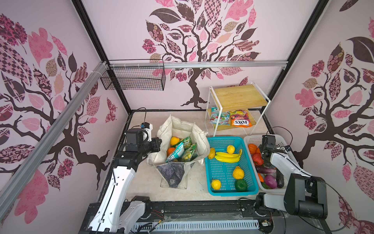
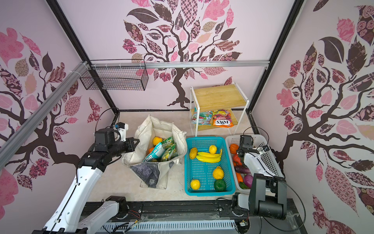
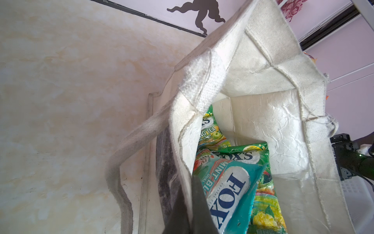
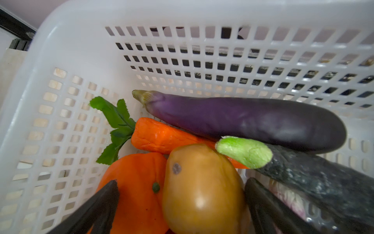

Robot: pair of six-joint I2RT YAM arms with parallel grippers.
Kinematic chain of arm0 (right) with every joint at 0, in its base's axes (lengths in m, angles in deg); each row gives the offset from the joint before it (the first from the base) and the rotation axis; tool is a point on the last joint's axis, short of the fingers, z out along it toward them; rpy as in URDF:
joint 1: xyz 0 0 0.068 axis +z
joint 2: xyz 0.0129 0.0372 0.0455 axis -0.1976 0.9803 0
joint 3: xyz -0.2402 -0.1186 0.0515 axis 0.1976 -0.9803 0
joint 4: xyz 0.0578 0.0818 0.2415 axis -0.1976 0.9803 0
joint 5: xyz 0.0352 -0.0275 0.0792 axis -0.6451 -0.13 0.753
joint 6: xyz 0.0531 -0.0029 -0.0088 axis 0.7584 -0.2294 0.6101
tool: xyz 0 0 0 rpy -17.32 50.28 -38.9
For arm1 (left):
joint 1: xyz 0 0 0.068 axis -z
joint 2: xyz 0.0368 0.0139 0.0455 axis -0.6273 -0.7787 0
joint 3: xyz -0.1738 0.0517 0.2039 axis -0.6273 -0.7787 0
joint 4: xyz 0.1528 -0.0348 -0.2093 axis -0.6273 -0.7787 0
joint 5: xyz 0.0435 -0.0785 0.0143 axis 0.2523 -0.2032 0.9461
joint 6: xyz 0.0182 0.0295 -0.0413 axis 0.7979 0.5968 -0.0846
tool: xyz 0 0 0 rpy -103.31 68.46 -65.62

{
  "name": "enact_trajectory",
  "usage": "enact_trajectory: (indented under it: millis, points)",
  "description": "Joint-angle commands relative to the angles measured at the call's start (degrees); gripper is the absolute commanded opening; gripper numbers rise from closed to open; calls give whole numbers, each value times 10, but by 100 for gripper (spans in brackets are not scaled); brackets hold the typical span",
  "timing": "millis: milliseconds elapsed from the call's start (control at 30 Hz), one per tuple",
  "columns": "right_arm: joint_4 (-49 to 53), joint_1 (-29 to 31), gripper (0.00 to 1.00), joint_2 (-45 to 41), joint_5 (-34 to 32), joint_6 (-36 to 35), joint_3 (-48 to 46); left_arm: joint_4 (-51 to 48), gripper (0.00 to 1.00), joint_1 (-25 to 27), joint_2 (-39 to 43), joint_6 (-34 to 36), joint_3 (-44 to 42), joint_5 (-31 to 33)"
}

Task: Place the food into the grocery bag and tie it
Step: 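Lower the right gripper into the white basket and grasp the brown potato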

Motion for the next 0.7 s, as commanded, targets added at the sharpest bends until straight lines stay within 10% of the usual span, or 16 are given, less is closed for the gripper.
enact_trajectory:
  millis: [0,667]
  points:
    - [33,-1,100,12,47,-18,-27,-6,0,4,-1,9,-15,-3]
    - [15,-2,99,50,87,-12,-39,-4,0,4,5,8,-16,-7]
